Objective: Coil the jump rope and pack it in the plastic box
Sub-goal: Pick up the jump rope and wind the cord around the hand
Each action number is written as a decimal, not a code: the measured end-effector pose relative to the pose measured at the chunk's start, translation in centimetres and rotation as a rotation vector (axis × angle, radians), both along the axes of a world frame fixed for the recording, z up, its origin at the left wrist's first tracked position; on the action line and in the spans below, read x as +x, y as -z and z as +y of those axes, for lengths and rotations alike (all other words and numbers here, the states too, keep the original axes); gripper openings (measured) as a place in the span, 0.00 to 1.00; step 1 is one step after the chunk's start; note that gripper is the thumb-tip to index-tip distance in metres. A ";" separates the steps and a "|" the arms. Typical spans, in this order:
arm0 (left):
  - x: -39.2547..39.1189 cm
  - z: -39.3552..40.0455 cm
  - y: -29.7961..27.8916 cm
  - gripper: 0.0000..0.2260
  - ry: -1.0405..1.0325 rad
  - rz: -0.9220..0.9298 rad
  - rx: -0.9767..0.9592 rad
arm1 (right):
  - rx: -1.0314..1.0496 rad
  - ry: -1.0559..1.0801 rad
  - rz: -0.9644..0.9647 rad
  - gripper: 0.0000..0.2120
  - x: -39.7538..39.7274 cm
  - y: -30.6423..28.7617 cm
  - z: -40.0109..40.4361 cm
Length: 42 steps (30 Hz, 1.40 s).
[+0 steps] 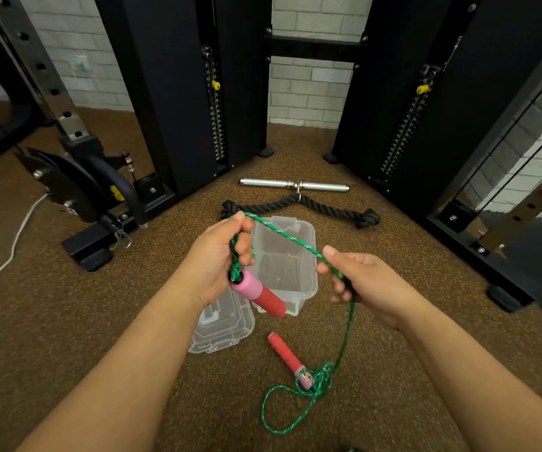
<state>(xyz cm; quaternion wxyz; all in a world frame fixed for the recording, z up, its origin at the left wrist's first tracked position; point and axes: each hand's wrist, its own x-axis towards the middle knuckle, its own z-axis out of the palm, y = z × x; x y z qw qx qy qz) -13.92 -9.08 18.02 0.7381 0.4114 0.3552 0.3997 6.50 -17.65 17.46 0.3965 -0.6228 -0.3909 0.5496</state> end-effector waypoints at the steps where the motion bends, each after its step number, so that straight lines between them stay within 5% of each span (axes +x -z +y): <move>1: -0.1 0.1 0.0 0.13 -0.020 -0.008 -0.008 | -0.020 -0.011 0.017 0.18 0.2 -0.1 0.0; 6: -0.4 0.5 0.1 0.12 -0.092 -0.021 -0.052 | -0.048 -0.171 -0.003 0.14 0.8 0.0 -0.5; 15: -0.3 0.4 -0.1 0.12 -0.110 -0.048 -0.062 | -0.043 -0.106 -0.437 0.02 1.0 1.0 -0.2; 24: 1.0 -1.1 -0.5 0.12 0.090 -0.035 -0.058 | -0.058 -0.108 -0.962 0.08 0.4 2.5 0.5; 26: 1.3 -2.0 -0.6 0.13 0.261 0.054 -0.030 | 0.008 -0.146 -0.915 0.13 0.1 2.7 0.6; 28: 1.7 -2.6 -0.7 0.13 0.394 0.119 -0.008 | 0.109 -0.185 -0.664 0.25 -0.4 2.3 0.7; 33: 1.9 -3.0 -1.0 0.15 0.475 0.135 -0.009 | 0.182 -0.255 -0.282 0.05 -1.2 1.8 0.6; 38: 1.4 -2.7 -1.2 0.17 0.398 0.072 -0.065 | 0.276 -0.074 -0.248 0.09 -0.5 1.3 0.3; 42: 1.4 -2.4 -1.4 0.22 0.344 -0.110 -0.100 | 0.213 -0.225 -0.589 0.13 -1.2 1.9 -0.1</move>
